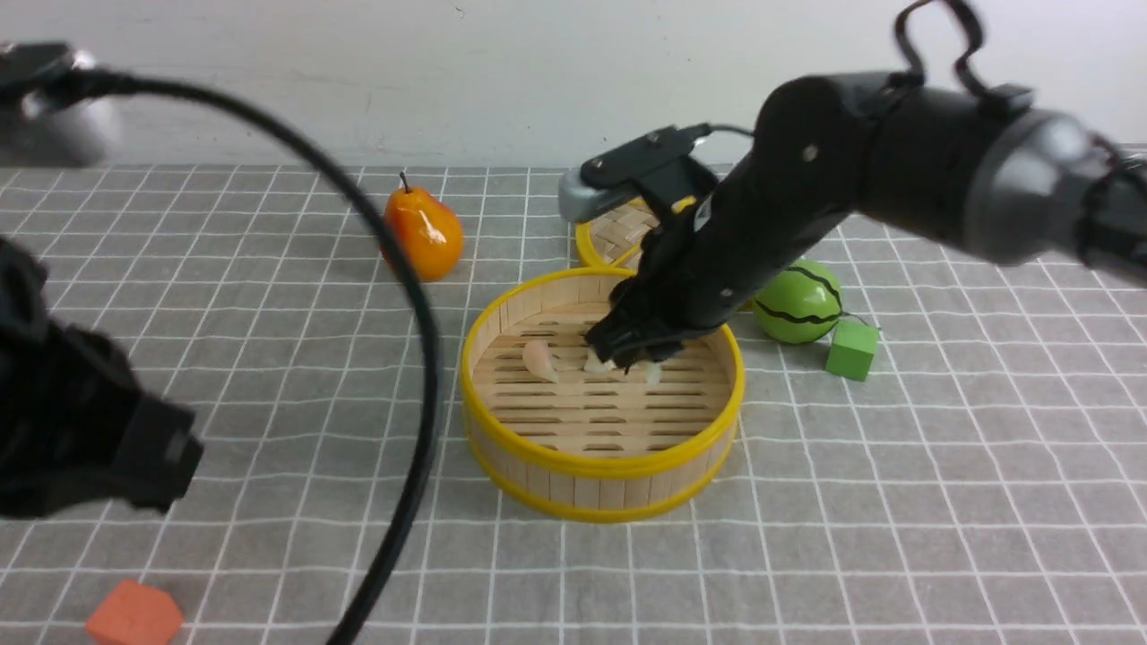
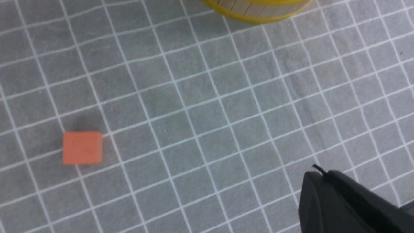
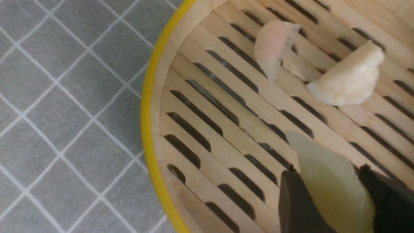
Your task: Put the dumplings into the steamer on the table with the grey tablecloth.
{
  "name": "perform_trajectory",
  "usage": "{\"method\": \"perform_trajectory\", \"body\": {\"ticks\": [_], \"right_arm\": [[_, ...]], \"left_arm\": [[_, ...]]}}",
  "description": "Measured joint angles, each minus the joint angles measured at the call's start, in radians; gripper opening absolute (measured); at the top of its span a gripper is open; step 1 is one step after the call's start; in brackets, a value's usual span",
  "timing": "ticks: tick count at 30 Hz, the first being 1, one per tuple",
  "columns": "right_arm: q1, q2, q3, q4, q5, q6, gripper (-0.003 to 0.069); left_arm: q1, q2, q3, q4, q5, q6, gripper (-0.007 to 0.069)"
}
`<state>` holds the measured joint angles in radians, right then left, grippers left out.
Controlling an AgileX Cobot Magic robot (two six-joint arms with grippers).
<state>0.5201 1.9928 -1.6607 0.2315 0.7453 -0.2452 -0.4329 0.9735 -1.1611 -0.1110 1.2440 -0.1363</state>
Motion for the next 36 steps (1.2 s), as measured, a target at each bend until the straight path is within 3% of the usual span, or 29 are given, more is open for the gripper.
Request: {"method": "perform_trajectory", "body": {"ticks": [5, 12, 17, 21, 27, 28, 31, 36], "right_arm": [[0.012, 0.099, 0.0, 0.0, -0.085, 0.004, 0.0244], [0.012, 0.121, -0.001, 0.0, -0.109, 0.022, 0.0425], [0.012, 0.068, -0.002, 0.0, -0.028, 0.022, 0.0461], [0.012, -0.046, -0.002, 0.0, 0.086, 0.022, 0.0391], [0.012, -0.264, 0.006, -0.031, 0.267, 0.021, 0.0134], [0.012, -0.271, 0.009, -0.033, 0.269, 0.021, 0.0126], [0.012, -0.411, 0.101, -0.041, 0.277, 0.021, 0.0005], [0.012, -0.651, 0.328, -0.039, 0.183, 0.021, -0.002]], "left_arm": [[0.0, -0.143, 0.154, 0.072, -0.02, 0.0, -0.0014], [0.0, -0.369, 0.328, 0.111, -0.109, -0.028, -0.0014], [0.0, -0.523, 0.442, 0.111, -0.176, -0.081, -0.0014], [0.0, -0.657, 0.545, 0.111, -0.254, -0.13, -0.0014], [0.0, -0.853, 0.714, 0.078, -0.463, -0.237, -0.0014], [0.0, -0.857, 0.724, 0.076, -0.467, -0.24, -0.0014], [0.0, -0.896, 0.781, 0.075, -0.53, -0.262, -0.0014], [0.0, -0.901, 0.805, 0.075, -0.577, -0.266, -0.0014]]}}
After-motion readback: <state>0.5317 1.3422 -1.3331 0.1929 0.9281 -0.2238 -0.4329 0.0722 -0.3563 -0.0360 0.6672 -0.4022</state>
